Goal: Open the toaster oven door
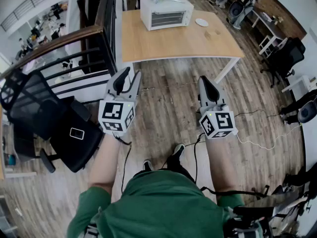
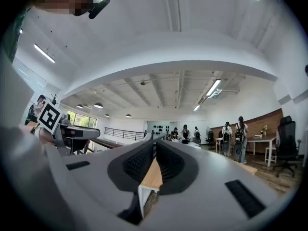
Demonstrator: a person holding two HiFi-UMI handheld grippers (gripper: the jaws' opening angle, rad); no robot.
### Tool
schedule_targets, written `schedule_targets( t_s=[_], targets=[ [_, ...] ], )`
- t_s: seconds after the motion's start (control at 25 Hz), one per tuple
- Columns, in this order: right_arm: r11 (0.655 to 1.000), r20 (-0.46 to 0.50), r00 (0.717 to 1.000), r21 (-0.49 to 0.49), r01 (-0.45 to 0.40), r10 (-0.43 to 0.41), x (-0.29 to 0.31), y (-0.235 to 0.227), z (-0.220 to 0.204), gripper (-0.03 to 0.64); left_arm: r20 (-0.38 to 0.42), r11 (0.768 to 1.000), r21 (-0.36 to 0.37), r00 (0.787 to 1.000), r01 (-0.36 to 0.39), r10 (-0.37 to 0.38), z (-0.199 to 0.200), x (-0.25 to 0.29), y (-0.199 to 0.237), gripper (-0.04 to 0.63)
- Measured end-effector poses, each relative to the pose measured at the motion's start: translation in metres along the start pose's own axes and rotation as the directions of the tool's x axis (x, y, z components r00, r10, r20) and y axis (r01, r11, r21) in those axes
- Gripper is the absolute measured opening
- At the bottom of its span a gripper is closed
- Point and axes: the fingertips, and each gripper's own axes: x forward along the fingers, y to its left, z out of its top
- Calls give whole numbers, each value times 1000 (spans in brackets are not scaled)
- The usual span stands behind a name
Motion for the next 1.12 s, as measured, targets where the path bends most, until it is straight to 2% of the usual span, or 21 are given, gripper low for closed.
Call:
schedule_targets(
  t_s=[0.24,0.52,0.68,0.88,1.0,1.12],
  targets=[
    [1000,-17,1000,16,8,-8,-8,19,-4,39,-28,998,-44,999,-36,34,-10,-21,15,146],
    [1000,-37,999,11,-5,6,0,8,-7,40,-46,999,-24,998,-46,45,-13,-2,8,147],
    [999,-43,999,38,-11,13,11,-24,-17,40,-79,998,-16,995,-68,66,-24,26,1,147],
    [997,-36,999,72,-20,22,36,-81,-28,40,-116,991,-33,985,-133,129,-41,75,2,146],
    [995,-24,999,96,-26,29,47,-122,-28,40,-121,985,-42,980,-165,158,-37,107,-9,147],
    [990,-8,998,130,-61,63,61,-153,-29,40,-115,982,-11,975,-191,189,-27,134,-22,147]
  ],
)
